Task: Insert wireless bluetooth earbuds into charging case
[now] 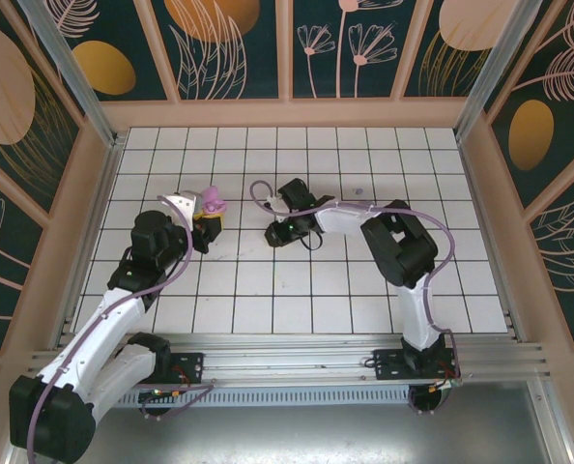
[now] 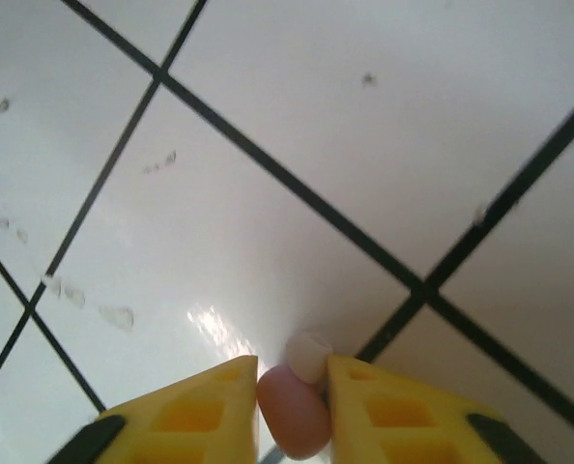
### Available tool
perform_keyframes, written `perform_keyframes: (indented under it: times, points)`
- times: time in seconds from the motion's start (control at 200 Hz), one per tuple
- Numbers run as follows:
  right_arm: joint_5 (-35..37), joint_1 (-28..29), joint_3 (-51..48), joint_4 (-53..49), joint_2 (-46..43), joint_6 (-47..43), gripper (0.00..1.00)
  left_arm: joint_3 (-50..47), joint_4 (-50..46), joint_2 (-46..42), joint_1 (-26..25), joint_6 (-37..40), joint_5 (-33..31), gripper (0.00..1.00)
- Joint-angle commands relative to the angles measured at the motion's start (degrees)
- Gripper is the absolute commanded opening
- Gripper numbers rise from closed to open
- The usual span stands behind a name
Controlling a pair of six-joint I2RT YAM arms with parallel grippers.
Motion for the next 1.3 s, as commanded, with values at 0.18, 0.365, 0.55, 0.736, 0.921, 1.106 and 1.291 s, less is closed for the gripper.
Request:
perform_keyframes:
  times: [0.18,0.365,0.55,0.736,0.921,1.106,1.291]
  points:
    - [1.00,-1.01,-6.00,3.01,-10.71,2.98,0.36,-0.88,4.71,0.28,0.36,-0.74,2.13,0.04]
    - [6.04,-0.94,-10.01,3.44,-18.66,12.30,0.36,-0.06,5.17,0.70,0.35,-0.61,1.70,0.04]
    - [6.75,0.42,-16.94,7.45,-23.52,29.76,0.27,0.68,5.85,2.00,0.37,-0.54,1.79,0.05]
    - [6.19,5.49,-17.49,12.45,-20.26,33.65,0.16,0.77,6.76,3.26,0.35,-1.34,2.65,0.05]
    - [9.00,7.69,-11.22,8.63,-13.41,31.17,0.07,1.28,5.62,4.58,0.43,-1.44,2.87,0.04]
    - [8.83,6.82,-12.27,9.95,-10.19,31.11,0.04,0.19,5.49,3.47,0.38,-1.71,2.62,0.05]
    - [6.91,5.42,-12.26,10.66,-7.48,31.25,0.02,-0.22,5.82,2.78,0.29,-1.97,2.75,0.04]
